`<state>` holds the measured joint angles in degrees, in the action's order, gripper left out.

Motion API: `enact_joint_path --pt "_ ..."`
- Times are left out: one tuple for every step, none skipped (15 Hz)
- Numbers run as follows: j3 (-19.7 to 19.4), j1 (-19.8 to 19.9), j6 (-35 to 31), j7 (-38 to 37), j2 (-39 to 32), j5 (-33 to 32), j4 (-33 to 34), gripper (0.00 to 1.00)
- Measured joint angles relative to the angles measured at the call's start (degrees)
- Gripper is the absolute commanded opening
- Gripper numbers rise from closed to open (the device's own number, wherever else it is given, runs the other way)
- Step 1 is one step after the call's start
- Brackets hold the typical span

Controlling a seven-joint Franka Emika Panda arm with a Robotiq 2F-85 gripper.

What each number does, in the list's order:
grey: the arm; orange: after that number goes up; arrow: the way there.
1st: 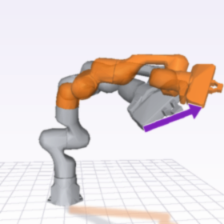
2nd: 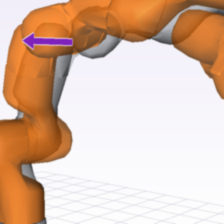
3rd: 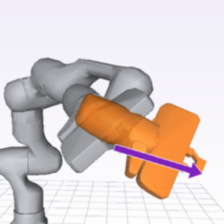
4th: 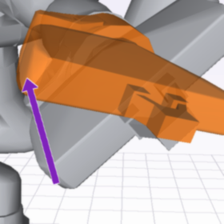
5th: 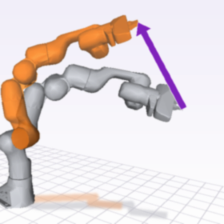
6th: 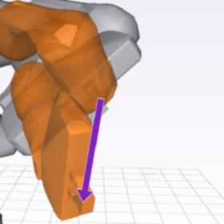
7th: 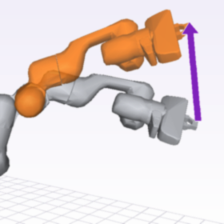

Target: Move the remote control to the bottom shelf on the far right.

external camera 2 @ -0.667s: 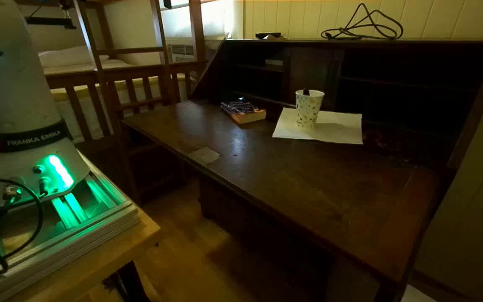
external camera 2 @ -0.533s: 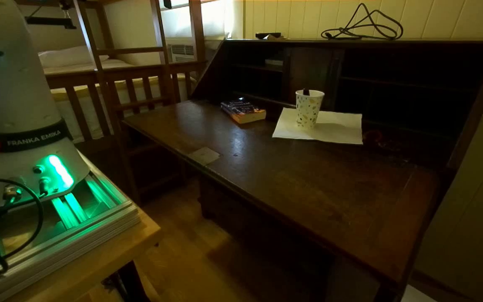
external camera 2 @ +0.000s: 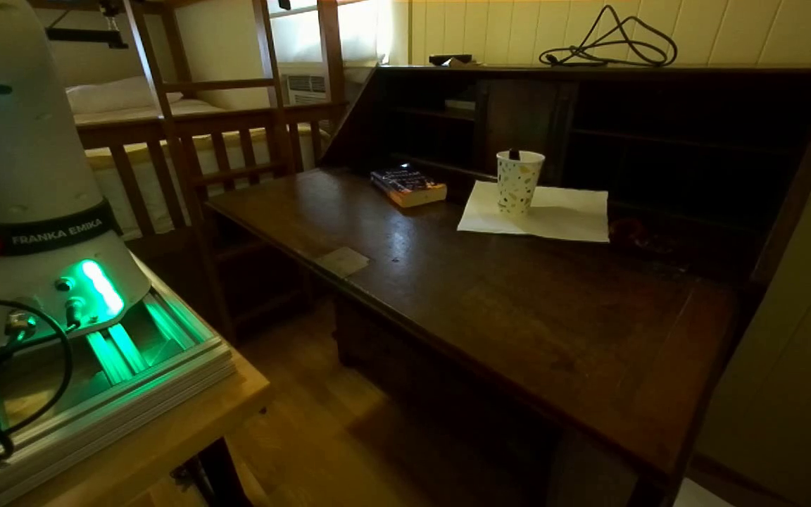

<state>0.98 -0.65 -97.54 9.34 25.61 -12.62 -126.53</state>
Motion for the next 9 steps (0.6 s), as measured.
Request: enact_joint_path --pt "0.06 -0.70 -1.56 -0.17 -0.44 1.49 1.11 1.00" --pt "0.12 -1.35 -3.16 -0.29 -1.15 2.84 2.49 1.00" --pt "0.18 -1.91 -4.84 -0.41 -2.21 4.00 4.24 1.00" --pt "0.29 -2.32 -6.17 -0.43 -3.59 4.90 6.46 1.00" --pt "0.38 -2.59 -7.27 -0.50 -5.23 5.52 8.95 1.00" --pt "0.48 -2.66 -8.47 -0.75 -7.14 5.85 11.81 1.00" --pt "0.51 -2.66 -9.49 -0.93 -9.30 6.00 14.99 1.00" --pt "0.51 -2.65 -10.27 -0.97 -11.50 6.15 18.15 1.00" --pt "0.51 -2.65 -10.71 -0.97 -13.85 6.17 21.49 1.00"
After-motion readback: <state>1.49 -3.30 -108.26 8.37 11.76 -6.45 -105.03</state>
